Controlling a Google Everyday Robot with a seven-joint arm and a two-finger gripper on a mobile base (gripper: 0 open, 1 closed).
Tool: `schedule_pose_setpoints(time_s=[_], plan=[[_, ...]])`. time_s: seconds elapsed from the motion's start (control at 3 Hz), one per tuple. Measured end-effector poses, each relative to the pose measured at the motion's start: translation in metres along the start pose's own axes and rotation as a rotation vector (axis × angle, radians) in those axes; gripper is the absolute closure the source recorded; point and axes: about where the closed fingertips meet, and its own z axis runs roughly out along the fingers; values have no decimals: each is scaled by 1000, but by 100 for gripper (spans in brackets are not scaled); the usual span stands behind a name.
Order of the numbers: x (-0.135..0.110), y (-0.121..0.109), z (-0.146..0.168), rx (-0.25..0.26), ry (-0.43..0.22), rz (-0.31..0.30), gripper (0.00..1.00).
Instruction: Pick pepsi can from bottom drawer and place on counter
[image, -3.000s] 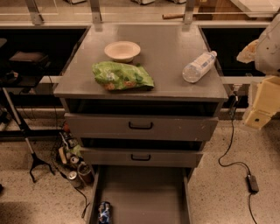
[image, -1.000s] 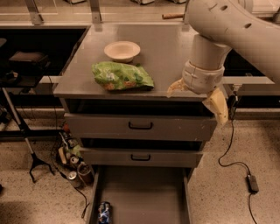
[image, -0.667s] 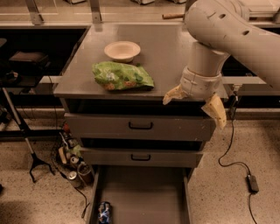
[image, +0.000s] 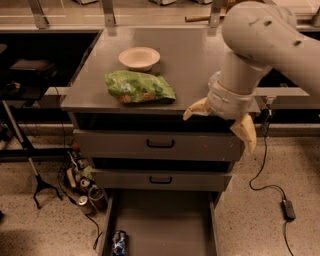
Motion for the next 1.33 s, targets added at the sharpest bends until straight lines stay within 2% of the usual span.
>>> schedule_pose_setpoints(time_s=[0.33, 0.67, 1.0, 1.33], plan=[[-27, 4, 28, 59, -68, -178, 0], [-59, 4, 69, 35, -110, -345, 0], [-70, -4, 135, -3, -104, -415, 0], [-59, -17, 175, 38, -76, -392, 0]])
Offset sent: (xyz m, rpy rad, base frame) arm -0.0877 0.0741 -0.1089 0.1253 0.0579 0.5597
